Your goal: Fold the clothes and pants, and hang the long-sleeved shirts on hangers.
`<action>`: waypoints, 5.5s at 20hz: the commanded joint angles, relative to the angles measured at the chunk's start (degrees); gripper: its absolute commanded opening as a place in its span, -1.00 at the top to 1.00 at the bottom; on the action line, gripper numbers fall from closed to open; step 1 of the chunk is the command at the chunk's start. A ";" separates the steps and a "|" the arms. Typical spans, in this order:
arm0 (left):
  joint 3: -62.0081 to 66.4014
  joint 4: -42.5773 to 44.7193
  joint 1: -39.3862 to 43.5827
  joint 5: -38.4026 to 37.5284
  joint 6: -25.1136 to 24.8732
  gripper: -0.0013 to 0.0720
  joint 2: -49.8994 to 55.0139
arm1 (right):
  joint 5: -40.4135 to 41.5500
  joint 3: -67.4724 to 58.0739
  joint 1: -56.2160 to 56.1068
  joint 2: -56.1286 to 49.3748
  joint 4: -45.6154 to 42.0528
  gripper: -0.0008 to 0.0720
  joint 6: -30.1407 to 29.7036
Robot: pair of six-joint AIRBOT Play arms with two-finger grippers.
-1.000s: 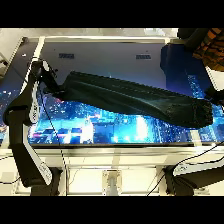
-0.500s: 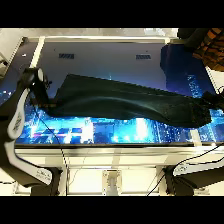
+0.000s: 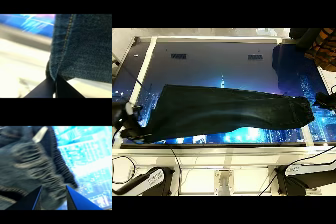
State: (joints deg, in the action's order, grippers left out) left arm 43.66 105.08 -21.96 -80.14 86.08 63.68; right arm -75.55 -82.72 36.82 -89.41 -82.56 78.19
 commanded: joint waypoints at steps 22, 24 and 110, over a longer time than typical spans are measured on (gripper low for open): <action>7.26 -20.31 -8.15 33.24 -4.46 -0.23 9.81 | 5.29 0.00 -6.62 0.13 5.27 -0.39 -6.10; 7.45 -20.33 -8.15 34.99 -4.50 -0.23 12.39 | 5.22 0.00 -6.62 0.13 5.27 -0.39 -5.16; 36.06 -23.76 -2.34 11.21 1.16 -0.40 26.08 | -7.45 -18.91 -10.78 -8.24 -0.22 0.92 -5.49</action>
State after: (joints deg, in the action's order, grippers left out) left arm 80.66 80.66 -23.29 -66.11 87.61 89.73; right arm -75.85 -101.19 25.91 -97.76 -82.63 75.40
